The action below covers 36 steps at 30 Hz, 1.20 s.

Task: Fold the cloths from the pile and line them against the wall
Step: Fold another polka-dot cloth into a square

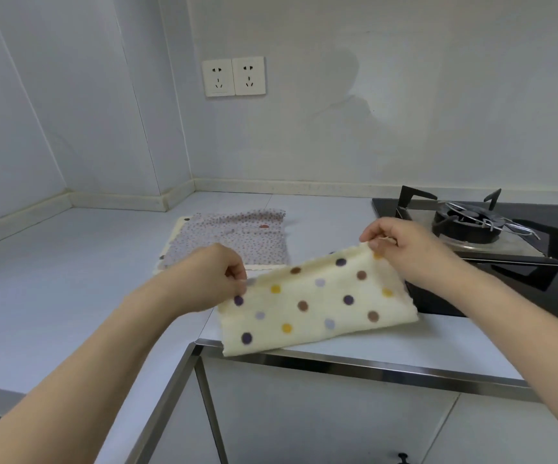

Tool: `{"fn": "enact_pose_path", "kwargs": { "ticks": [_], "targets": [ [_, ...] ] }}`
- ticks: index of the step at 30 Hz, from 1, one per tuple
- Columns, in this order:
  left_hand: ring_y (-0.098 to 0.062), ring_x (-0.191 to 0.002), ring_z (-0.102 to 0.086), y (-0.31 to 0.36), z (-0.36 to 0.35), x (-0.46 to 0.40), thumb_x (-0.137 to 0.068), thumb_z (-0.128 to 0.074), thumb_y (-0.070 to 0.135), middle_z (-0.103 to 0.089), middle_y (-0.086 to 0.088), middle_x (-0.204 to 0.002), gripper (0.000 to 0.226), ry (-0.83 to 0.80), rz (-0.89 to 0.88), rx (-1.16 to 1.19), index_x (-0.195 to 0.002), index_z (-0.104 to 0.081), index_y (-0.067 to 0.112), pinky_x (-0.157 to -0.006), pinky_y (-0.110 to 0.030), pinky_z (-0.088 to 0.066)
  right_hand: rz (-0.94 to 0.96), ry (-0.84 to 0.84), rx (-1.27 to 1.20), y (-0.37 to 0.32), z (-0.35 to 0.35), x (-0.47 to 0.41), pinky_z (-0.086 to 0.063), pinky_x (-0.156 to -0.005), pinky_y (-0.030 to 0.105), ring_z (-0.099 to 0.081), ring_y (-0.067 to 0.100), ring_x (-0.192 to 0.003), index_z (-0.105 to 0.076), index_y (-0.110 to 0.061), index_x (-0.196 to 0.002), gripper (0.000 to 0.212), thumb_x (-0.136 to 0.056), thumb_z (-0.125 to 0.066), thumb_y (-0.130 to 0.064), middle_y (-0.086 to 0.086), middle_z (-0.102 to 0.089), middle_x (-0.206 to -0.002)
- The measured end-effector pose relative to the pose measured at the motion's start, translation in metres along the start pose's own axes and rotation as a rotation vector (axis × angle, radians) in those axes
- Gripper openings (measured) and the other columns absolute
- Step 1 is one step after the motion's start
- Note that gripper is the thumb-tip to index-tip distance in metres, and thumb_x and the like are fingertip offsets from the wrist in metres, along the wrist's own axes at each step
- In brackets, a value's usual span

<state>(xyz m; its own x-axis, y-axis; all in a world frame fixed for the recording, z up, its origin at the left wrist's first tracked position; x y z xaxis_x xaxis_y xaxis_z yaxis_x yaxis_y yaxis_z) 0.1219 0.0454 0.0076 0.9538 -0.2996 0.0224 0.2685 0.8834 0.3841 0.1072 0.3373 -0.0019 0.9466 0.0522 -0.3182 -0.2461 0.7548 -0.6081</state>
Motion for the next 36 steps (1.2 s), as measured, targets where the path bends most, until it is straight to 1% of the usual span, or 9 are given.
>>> {"fn": "enact_pose_path", "kwargs": {
  "ticks": [4,7,9,15,21,24,27,31,36],
  "targets": [
    [-0.01,-0.065,-0.056,0.016,0.027,0.018,-0.085,-0.073,0.016,-0.071,-0.007,-0.077,0.007,-0.106,-0.184,0.554,-0.083,-0.067,0.012,-0.057,-0.013,-0.043,0.021,0.143,-0.248,-0.018,0.015,-0.008,-0.041,-0.067,0.017,-0.055,0.005,-0.071,-0.066,-0.024,-0.086,0.019,-0.093,-0.057,-0.009,-0.009,-0.063,-0.08],
    [-0.016,-0.068,-0.059,0.019,0.043,0.025,-0.077,-0.07,0.015,-0.067,-0.011,-0.076,0.003,-0.233,-0.267,0.77,-0.079,-0.068,0.015,-0.062,-0.02,-0.047,-0.021,0.007,-0.577,-0.023,0.033,-0.013,-0.046,-0.056,0.019,-0.056,0.007,-0.058,-0.066,-0.019,-0.087,0.019,-0.094,-0.055,-0.005,0.002,-0.063,-0.074],
    [-0.018,-0.066,-0.062,0.01,0.036,0.015,-0.078,-0.075,0.009,-0.067,-0.012,-0.075,0.008,-0.272,-0.187,0.787,-0.082,-0.068,0.011,-0.059,-0.022,-0.049,-0.065,-0.104,-0.521,-0.019,0.034,-0.022,-0.046,-0.058,0.024,-0.057,0.013,-0.062,-0.067,-0.019,-0.087,0.019,-0.094,-0.056,-0.005,0.003,-0.062,-0.075],
    [-0.015,-0.064,-0.064,-0.035,-0.012,-0.038,-0.084,-0.07,0.006,-0.073,-0.009,-0.077,0.006,-0.014,0.159,0.507,-0.088,-0.067,0.002,-0.057,-0.026,-0.053,-0.031,-0.094,0.166,0.006,-0.028,-0.067,-0.046,-0.067,0.018,-0.059,0.015,-0.084,-0.064,-0.025,-0.088,0.022,-0.092,-0.051,-0.008,-0.004,-0.064,-0.092],
    [-0.016,-0.068,-0.055,-0.042,-0.044,-0.054,-0.087,-0.063,0.019,-0.064,-0.001,-0.082,0.003,0.203,0.129,0.254,-0.086,-0.062,0.016,-0.057,-0.027,-0.042,0.218,0.026,0.796,-0.002,-0.075,-0.068,-0.036,-0.081,0.036,-0.049,0.028,-0.102,-0.057,-0.017,-0.116,0.03,-0.089,-0.05,-0.007,0.005,-0.053,-0.115],
    [-0.022,-0.077,-0.06,-0.044,-0.047,-0.054,-0.09,-0.06,0.028,-0.065,-0.004,-0.091,0.008,0.202,0.112,0.247,-0.09,-0.06,0.02,-0.062,-0.03,-0.043,0.29,0.067,0.704,-0.033,-0.1,-0.041,-0.038,-0.083,0.041,-0.05,0.031,-0.101,-0.059,-0.013,-0.112,0.025,-0.09,-0.05,-0.02,0.008,-0.052,-0.112],
    [-0.019,-0.073,-0.057,-0.044,-0.049,-0.053,-0.093,-0.056,0.033,-0.064,-0.004,-0.091,0.01,0.176,0.11,0.21,-0.095,-0.057,0.023,-0.064,-0.031,-0.044,0.148,-0.14,0.567,-0.05,-0.123,-0.018,-0.039,-0.093,0.043,-0.047,0.029,-0.113,-0.054,-0.017,-0.12,0.038,-0.096,-0.039,-0.042,0.006,-0.05,-0.122],
    [-0.02,-0.085,-0.061,-0.046,-0.051,-0.048,-0.094,-0.054,0.035,-0.064,-0.001,-0.101,0.012,0.164,0.098,0.115,-0.098,-0.057,0.025,-0.074,-0.036,-0.05,0.029,-0.356,0.426,-0.034,-0.127,-0.01,-0.017,-0.115,0.044,-0.025,0.019,-0.139,-0.036,-0.032,-0.142,0.051,-0.097,-0.03,-0.053,-0.004,-0.032,-0.149],
    [-0.012,-0.084,-0.056,-0.047,-0.053,-0.049,-0.097,-0.049,0.031,-0.062,0.003,-0.104,0.015,0.177,0.089,0.077,-0.107,-0.057,0.023,-0.068,-0.027,-0.044,-0.001,-0.451,0.343,-0.004,-0.112,-0.016,0.001,-0.119,0.034,-0.002,0.007,-0.147,-0.019,-0.035,-0.151,0.051,-0.102,-0.018,-0.049,-0.012,-0.008,-0.16]
  ]
}}
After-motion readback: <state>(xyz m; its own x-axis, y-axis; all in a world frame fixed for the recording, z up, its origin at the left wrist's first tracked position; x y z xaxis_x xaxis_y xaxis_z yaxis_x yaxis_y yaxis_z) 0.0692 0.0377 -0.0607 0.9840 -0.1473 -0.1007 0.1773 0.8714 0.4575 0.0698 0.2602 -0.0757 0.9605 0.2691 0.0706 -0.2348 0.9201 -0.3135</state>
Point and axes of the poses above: each hand's wrist, its own x-axis away from the middle knuckle, its own z-axis out of the back of the hand, y = z × x, the point moved 2 cm from there along -x, towards the middle knuckle
